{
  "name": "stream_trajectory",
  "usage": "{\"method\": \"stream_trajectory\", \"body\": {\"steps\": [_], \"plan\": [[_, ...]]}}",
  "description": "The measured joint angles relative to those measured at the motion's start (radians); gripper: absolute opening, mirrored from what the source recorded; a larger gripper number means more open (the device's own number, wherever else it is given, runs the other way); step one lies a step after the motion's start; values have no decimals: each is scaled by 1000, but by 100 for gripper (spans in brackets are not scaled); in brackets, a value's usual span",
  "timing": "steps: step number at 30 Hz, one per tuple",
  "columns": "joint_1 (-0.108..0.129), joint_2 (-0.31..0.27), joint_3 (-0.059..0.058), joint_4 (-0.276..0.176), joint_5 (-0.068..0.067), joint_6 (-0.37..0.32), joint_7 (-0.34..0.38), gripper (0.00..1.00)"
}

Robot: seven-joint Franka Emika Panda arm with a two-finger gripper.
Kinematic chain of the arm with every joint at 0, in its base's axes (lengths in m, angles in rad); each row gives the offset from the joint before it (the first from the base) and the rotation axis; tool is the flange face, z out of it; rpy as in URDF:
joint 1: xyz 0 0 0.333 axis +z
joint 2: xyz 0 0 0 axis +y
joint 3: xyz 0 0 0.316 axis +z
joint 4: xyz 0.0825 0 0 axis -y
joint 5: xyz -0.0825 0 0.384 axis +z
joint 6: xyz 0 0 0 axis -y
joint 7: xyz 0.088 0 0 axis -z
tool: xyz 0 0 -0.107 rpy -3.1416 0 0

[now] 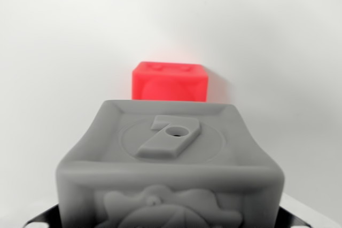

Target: Destack cube

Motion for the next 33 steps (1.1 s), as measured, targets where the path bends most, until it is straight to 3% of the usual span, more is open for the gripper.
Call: {"method": "stream_trajectory", "body": {"steps": [33], "plan": [[107, 58, 4, 40, 0, 8, 233, 0]]}}
